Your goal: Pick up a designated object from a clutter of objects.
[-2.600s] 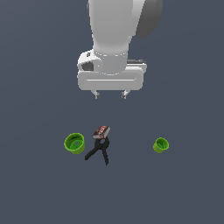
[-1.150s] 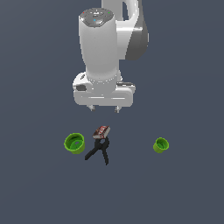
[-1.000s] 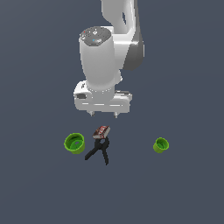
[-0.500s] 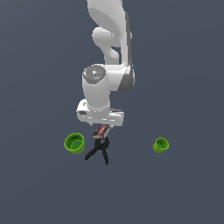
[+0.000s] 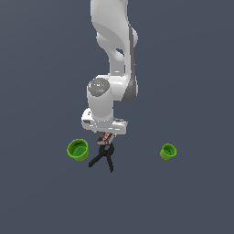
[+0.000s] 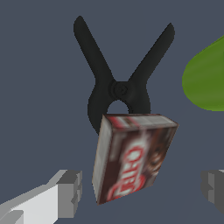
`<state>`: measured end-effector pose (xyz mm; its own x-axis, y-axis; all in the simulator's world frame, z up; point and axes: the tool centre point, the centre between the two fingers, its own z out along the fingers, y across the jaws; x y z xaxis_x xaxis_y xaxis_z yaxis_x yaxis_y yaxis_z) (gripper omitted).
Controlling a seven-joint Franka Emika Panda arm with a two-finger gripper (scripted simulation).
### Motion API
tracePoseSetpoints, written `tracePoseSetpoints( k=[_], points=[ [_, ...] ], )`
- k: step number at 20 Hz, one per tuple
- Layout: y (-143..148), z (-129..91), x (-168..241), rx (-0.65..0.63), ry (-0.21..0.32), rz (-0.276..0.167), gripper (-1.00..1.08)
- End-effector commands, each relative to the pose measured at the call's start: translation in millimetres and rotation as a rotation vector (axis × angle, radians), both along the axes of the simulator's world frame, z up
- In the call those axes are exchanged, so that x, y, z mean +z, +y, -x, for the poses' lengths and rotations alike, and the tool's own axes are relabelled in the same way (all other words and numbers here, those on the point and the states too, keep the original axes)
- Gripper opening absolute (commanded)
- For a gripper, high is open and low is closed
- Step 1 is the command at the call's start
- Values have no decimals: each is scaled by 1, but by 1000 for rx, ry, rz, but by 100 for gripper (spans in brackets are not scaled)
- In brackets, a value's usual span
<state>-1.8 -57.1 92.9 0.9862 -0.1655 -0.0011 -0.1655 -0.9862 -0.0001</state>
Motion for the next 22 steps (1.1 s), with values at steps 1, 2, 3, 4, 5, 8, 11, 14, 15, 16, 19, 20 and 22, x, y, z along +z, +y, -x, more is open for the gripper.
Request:
tracePoseSetpoints(
  k=[1, 2, 3, 4, 5, 8, 11, 14, 15, 16, 19, 20, 22],
  points=[
    [0, 0, 0, 0, 0, 0, 100],
    [0, 0, 0, 0, 0, 0, 100],
    [0, 0, -1, 0, 0, 0, 100],
    [0, 0, -3, 0, 0, 0, 100],
    [0, 0, -6, 0, 0, 0, 100],
    [0, 1, -17, 0, 0, 0, 100],
    [0, 1, -33, 0, 0, 0, 100],
    [0, 1, -44, -1, -1, 0, 100],
    [0, 1, -47, -1, -1, 0, 100],
    [0, 1, -49, -1, -1, 0, 100],
    [0, 1, -52, -1, -1, 0, 100],
    [0, 1, -52, -1, -1, 0, -100],
    [0, 1, -52, -1, -1, 0, -100]
  ],
)
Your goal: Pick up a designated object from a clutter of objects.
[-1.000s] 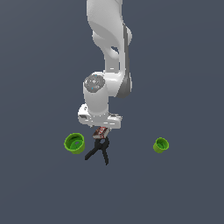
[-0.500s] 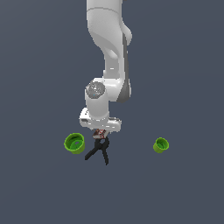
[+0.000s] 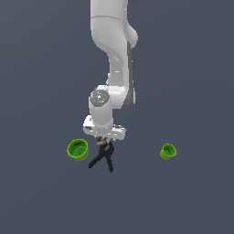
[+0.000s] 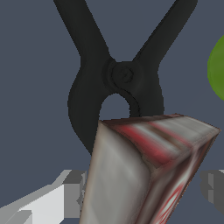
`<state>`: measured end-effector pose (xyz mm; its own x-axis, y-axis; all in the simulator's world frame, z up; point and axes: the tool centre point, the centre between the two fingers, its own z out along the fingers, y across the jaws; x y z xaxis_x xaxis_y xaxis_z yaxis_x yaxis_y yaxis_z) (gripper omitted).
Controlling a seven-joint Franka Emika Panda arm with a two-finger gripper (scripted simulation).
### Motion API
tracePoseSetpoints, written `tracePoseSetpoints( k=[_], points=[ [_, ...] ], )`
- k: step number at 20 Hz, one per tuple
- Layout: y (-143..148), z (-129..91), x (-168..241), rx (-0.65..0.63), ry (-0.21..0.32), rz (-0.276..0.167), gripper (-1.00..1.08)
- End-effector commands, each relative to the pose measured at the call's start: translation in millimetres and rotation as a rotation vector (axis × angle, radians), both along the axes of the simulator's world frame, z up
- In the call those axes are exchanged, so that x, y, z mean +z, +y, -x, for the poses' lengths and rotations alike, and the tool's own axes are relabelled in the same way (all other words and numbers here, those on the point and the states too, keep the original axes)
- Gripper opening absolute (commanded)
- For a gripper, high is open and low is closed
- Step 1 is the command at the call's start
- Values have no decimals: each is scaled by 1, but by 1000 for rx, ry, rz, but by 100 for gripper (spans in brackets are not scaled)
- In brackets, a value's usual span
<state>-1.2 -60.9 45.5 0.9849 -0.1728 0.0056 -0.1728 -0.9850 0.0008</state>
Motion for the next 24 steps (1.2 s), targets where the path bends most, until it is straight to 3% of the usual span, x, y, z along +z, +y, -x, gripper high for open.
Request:
tracePoseSetpoints(
  k=[1, 14, 24],
  points=[
    [4, 1, -4, 6, 6, -2, -100],
    [1, -4, 12, 0, -5, 1, -100],
    [5, -14, 73, 1, -3, 0, -100]
  ],
)
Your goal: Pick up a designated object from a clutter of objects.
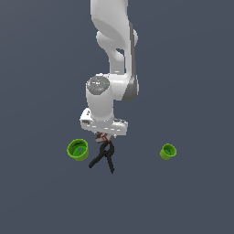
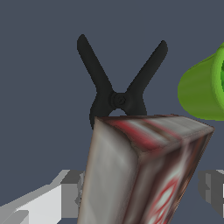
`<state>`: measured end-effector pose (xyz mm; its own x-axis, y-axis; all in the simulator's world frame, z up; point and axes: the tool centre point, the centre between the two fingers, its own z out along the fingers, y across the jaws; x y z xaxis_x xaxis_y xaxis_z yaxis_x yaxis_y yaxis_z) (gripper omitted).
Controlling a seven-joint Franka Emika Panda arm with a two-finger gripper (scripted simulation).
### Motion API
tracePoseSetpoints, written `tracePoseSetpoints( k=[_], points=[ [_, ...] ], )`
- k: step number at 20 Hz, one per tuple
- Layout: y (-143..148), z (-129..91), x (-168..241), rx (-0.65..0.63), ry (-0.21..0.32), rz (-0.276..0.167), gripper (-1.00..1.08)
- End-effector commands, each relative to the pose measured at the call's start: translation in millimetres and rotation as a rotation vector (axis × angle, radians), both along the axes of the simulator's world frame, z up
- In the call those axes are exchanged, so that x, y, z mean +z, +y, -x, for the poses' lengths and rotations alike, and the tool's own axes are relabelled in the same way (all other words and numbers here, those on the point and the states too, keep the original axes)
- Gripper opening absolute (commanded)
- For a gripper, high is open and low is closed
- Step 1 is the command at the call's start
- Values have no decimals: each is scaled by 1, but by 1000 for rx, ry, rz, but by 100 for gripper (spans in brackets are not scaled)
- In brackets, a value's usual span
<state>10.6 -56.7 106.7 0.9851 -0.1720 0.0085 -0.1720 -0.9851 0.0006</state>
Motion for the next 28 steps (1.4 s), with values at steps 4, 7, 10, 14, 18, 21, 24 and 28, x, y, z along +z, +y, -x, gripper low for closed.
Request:
tracePoseSetpoints(
  k=[4, 7, 10, 14, 18, 21, 24, 28],
  points=[
    [4, -9, 51, 1, 1, 0, -100],
    [6, -14, 81, 2, 2, 0, -100],
    [8, -20, 112, 2, 3, 0, -100],
    [11, -28, 152, 3, 5, 0, -100],
    [14, -36, 189, 4, 6, -1, -100],
    [16, -41, 212, 4, 6, -1, -100],
    [17, -46, 230, 5, 7, -2, -100],
    [18, -50, 247, 5, 8, -2, -100]
  ],
)
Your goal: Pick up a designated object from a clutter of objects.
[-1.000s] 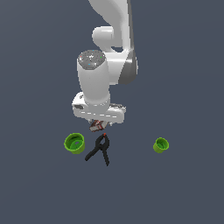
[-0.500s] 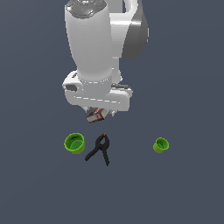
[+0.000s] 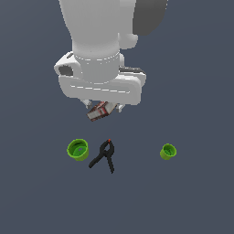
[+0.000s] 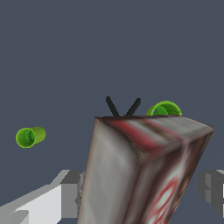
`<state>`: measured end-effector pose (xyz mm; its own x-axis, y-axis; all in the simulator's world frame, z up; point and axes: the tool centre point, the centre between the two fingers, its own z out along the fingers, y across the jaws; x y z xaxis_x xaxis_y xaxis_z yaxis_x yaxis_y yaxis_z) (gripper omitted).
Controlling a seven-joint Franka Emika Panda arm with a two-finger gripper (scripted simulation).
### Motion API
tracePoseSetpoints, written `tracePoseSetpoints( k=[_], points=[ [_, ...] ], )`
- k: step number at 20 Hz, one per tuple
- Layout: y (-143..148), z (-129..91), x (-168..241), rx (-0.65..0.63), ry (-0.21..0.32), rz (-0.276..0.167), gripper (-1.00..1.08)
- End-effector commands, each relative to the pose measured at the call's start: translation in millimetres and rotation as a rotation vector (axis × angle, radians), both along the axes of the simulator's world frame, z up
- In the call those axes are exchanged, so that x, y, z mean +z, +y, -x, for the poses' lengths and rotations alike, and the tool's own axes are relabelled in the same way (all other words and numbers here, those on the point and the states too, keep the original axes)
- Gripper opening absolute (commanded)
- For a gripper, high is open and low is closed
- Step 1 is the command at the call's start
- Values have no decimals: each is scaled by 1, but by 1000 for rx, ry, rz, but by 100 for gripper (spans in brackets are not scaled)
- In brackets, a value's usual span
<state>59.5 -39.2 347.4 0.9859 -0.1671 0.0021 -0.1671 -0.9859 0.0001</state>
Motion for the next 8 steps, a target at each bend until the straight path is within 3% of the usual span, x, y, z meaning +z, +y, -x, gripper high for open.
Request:
tracePoseSetpoints(
  k=[1, 8],
  points=[
    [1, -2, 9, 0, 2, 0, -100],
    [1, -6, 17, 0, 2, 0, -100]
  ],
)
